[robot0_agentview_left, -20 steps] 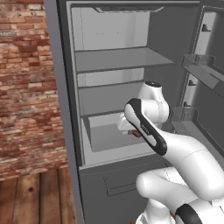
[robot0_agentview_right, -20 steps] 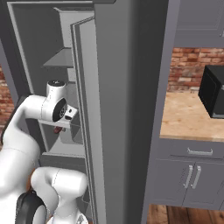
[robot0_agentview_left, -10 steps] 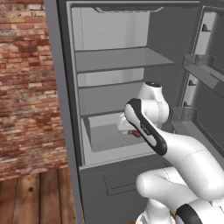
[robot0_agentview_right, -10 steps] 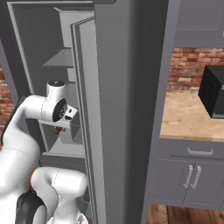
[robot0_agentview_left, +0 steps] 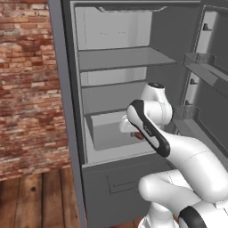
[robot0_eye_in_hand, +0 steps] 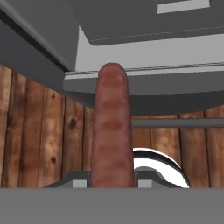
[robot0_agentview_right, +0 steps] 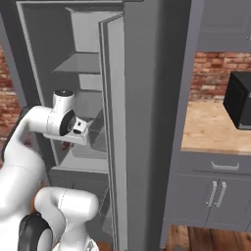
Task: Retrieve the sausage and cheese from the fridge and place them on the cutting board on the counter.
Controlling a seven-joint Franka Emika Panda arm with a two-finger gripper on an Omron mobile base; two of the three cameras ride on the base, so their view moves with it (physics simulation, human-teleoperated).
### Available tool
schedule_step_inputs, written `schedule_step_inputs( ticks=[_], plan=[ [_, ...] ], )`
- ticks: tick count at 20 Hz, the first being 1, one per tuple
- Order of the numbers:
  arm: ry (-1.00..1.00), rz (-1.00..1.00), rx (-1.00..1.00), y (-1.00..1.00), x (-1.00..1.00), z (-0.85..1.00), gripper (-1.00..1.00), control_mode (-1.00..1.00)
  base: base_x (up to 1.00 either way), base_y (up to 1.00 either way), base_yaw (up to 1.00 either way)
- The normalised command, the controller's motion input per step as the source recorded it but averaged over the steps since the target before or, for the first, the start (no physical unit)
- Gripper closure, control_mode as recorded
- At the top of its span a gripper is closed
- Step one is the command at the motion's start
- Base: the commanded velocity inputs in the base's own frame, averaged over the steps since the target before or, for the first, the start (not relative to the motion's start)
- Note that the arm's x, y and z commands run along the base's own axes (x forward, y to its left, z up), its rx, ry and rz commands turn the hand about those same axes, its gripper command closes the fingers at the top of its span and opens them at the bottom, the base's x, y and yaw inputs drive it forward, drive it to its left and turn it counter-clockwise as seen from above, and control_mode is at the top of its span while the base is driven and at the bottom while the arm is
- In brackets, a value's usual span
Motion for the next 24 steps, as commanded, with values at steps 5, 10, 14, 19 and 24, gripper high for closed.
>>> schedule_step_inputs(
  ticks=[5,10,14,19,24],
  plan=[
    [0.00,0.00,0.00,0.00,0.00,0.00,1.00,1.00,-0.48,0.59,0.03],
    [0.00,0.00,0.00,0.00,0.00,0.00,1.00,1.00,-0.16,0.92,0.02],
    [0.00,0.00,0.00,0.00,0.00,0.00,1.00,1.00,-0.10,0.61,0.48],
    [0.00,0.00,0.00,0.00,0.00,0.00,1.00,1.00,-0.17,0.33,0.76],
    [0.00,0.00,0.00,0.00,0.00,0.00,1.00,1.00,-0.14,0.12,0.96]
  ],
)
